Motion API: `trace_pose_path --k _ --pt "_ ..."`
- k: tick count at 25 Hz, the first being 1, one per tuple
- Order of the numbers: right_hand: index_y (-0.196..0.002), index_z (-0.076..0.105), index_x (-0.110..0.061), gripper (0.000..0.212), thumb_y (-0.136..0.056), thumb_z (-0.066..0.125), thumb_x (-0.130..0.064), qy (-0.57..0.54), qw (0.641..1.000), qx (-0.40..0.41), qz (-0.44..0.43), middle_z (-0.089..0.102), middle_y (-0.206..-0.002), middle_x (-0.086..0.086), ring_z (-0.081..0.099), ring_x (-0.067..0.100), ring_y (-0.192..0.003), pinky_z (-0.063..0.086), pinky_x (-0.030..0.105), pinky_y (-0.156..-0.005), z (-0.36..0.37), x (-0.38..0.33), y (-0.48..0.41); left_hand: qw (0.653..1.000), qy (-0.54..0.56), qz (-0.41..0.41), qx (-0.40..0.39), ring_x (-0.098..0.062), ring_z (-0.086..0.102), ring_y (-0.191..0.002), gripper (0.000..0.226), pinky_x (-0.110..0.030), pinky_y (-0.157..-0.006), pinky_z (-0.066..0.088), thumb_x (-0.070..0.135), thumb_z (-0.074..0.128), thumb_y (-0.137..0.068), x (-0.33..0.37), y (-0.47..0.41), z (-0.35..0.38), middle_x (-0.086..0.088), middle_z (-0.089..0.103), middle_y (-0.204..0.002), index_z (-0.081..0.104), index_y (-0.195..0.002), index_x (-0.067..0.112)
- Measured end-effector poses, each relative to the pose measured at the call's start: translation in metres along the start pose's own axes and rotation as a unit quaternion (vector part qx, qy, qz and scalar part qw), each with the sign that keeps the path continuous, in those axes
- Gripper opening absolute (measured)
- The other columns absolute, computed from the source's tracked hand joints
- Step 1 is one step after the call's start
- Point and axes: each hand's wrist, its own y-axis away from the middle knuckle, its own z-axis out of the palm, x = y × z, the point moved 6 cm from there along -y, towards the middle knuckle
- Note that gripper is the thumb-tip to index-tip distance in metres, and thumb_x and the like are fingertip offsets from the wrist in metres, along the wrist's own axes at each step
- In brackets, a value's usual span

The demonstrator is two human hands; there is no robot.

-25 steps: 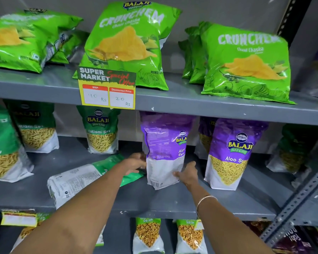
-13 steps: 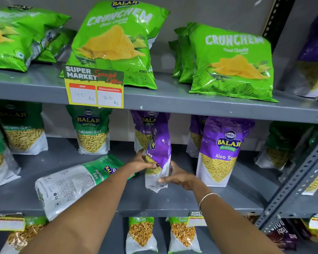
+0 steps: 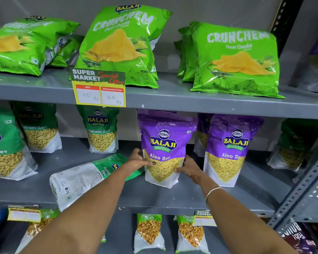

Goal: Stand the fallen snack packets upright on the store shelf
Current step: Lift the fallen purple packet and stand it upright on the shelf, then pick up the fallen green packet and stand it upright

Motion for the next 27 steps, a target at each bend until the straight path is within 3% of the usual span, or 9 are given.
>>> trace_pose_path --k 3,6,8,11,15,18,21,24,27 --pt "-0.124 0.049 0.003 0.059 -0.070 0.066 0.018 -0.009 0.997 -0.081 -0.004 0.061 -0.117 0.014 0.065 0.014 -0.090 0.057 0.016 -0.074 0.008 -0.004 0.003 1.000 -0.003 0.007 0.008 -0.009 0.065 -0.069 0.052 -0.014 -0.061 0.052 -0.005 0.070 -0.075 -0.002 0.005 0.001 -0.027 0.065 -0.115 0.049 -0.122 -0.005" --pt "-0.122 0.051 0.003 0.057 -0.070 0.067 0.017 -0.009 0.996 -0.083 -0.014 0.060 -0.116 0.011 0.064 0.017 -0.091 0.056 0.012 -0.069 0.012 -0.008 0.004 0.999 -0.018 -0.002 0.047 -0.028 0.064 -0.108 0.052 -0.042 -0.094 0.052 0.015 0.082 -0.060 -0.011 0.002 -0.003 -0.021 0.064 -0.122 0.055 -0.105 0.012" --pt "-0.122 0.051 0.002 0.055 -0.070 0.067 0.016 -0.006 0.997 -0.083 -0.007 0.063 -0.112 0.009 0.064 0.018 -0.091 0.056 0.011 -0.066 0.011 -0.009 0.005 0.998 -0.036 -0.014 0.039 -0.032 0.058 -0.116 0.057 -0.047 -0.101 0.047 0.023 0.083 -0.054 -0.024 -0.010 -0.003 -0.019 0.061 -0.126 0.053 -0.102 0.016" --pt "-0.091 0.058 -0.007 0.021 -0.075 0.071 -0.001 0.100 0.987 -0.082 0.100 0.065 -0.068 0.000 0.060 0.009 -0.056 0.046 0.012 -0.047 0.007 -0.004 0.008 0.996 -0.083 -0.013 0.024 -0.032 0.050 -0.124 0.068 -0.042 -0.106 0.043 0.026 0.081 -0.064 -0.014 0.001 -0.010 -0.018 0.051 -0.135 0.049 -0.121 0.007" --pt "-0.059 0.043 -0.007 0.035 -0.081 0.067 -0.021 0.227 0.926 -0.067 0.295 0.043 -0.026 0.007 0.039 0.017 -0.020 0.034 0.011 -0.031 0.009 0.013 0.027 0.986 -0.155 -0.012 0.065 -0.032 0.055 -0.120 0.045 -0.033 -0.093 0.044 0.029 0.067 -0.081 -0.020 0.008 -0.073 -0.021 0.059 -0.121 0.059 -0.114 0.000" --pt "-0.068 0.050 0.001 0.024 -0.085 0.053 -0.016 0.087 0.944 0.013 0.319 0.053 -0.028 0.013 0.049 0.022 -0.019 0.043 0.020 -0.027 0.063 0.013 0.040 0.966 -0.238 -0.067 0.071 -0.032 0.062 -0.110 0.054 -0.033 -0.084 0.048 0.048 0.063 -0.075 -0.071 -0.013 -0.159 -0.018 0.066 -0.112 0.064 -0.112 0.007" --pt "-0.070 0.051 -0.003 0.027 -0.086 0.053 -0.025 0.019 0.949 0.035 0.312 0.055 -0.029 0.009 0.050 0.020 -0.021 0.043 0.017 -0.030 0.147 0.009 0.031 0.971 -0.222 -0.081 -0.040 -0.031 0.061 -0.107 0.086 -0.029 -0.077 0.043 0.067 0.064 -0.063 -0.109 -0.008 -0.208 -0.012 0.062 -0.111 0.057 -0.126 0.010" --pt "-0.063 0.045 -0.011 0.044 -0.082 0.056 -0.049 0.016 0.944 0.030 0.328 0.049 -0.031 0.001 0.046 0.014 -0.025 0.038 0.013 -0.037 0.226 0.001 0.025 0.988 -0.073 -0.106 -0.083 -0.029 0.050 -0.123 0.045 -0.033 -0.099 0.040 0.027 0.049 -0.094 -0.126 0.010 -0.225 -0.010 0.054 -0.128 0.051 -0.129 -0.002" --pt "-0.069 0.049 -0.017 0.033 -0.080 0.060 -0.046 -0.090 0.946 0.074 0.303 0.050 -0.061 0.004 0.044 0.016 -0.049 0.041 0.021 -0.048 0.276 -0.001 0.026 0.987 0.015 -0.125 -0.101 -0.030 0.057 -0.113 0.043 -0.039 -0.104 0.042 0.026 0.058 -0.089 -0.137 0.017 -0.230 -0.016 0.061 -0.121 0.057 -0.123 -0.001"
